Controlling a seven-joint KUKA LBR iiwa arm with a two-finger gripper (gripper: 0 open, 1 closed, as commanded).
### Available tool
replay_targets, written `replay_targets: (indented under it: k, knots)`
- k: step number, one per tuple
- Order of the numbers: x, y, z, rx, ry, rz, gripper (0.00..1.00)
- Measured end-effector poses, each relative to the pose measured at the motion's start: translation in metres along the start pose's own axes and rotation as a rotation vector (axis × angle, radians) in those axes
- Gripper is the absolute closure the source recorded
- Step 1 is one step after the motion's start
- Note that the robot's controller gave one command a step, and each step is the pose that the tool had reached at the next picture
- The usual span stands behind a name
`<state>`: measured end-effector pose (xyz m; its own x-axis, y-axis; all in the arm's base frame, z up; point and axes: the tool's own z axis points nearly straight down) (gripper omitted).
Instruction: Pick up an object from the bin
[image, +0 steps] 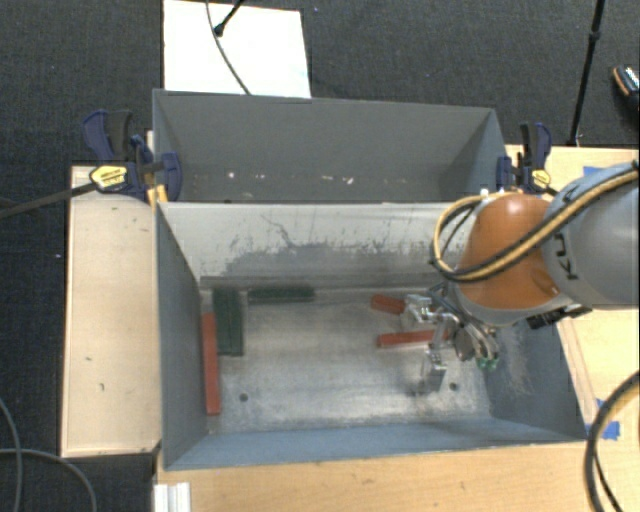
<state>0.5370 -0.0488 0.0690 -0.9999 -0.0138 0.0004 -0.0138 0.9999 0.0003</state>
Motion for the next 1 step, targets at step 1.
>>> replay_targets:
  k: [1]
  knots:
    - [-0.0002,-0.0001,-0.0004,0.001,-0.001,-0.002,1.0]
